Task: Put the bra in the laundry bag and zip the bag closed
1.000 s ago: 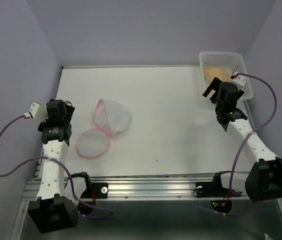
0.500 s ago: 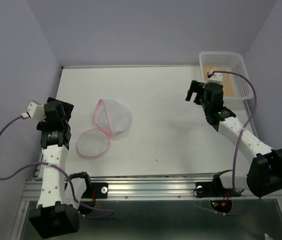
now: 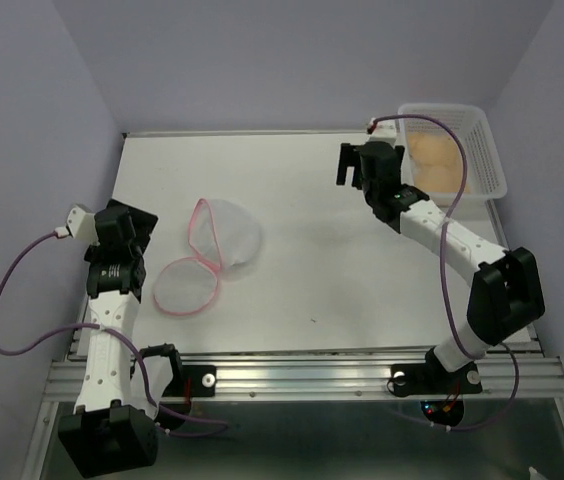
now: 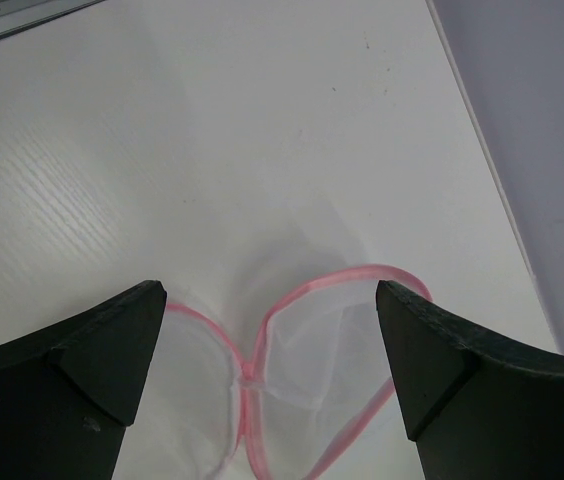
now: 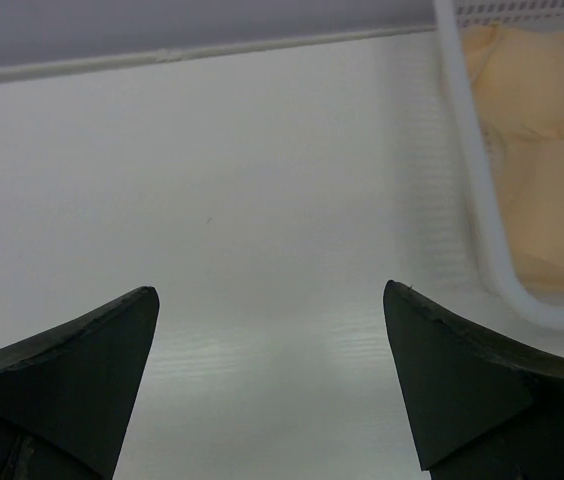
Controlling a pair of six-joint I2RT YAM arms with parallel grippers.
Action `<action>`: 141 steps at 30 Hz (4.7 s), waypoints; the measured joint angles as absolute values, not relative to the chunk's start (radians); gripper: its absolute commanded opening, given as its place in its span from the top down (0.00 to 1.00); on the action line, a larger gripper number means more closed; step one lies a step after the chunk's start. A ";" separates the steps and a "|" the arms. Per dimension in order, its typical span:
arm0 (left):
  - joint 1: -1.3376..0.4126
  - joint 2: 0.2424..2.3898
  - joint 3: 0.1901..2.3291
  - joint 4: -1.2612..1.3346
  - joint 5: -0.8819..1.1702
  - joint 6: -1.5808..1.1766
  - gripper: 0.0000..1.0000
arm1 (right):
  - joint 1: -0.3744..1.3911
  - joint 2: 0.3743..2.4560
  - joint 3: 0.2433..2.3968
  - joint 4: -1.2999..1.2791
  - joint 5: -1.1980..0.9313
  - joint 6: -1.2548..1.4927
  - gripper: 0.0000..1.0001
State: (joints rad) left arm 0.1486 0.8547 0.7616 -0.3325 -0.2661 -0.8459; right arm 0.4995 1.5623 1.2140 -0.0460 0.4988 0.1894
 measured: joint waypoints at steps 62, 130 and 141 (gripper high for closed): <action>0.014 1.185 0.957 -0.031 -0.231 -0.700 0.01 | -0.123 2.105 1.611 0.206 0.331 0.507 0.99; -0.276 1.400 1.061 0.052 -0.125 -0.596 0.01 | 0.316 1.804 1.281 0.166 0.056 0.096 0.00; -0.280 1.400 1.059 0.039 -0.116 -0.593 0.01 | 0.430 2.165 1.677 -0.091 0.303 -0.072 0.08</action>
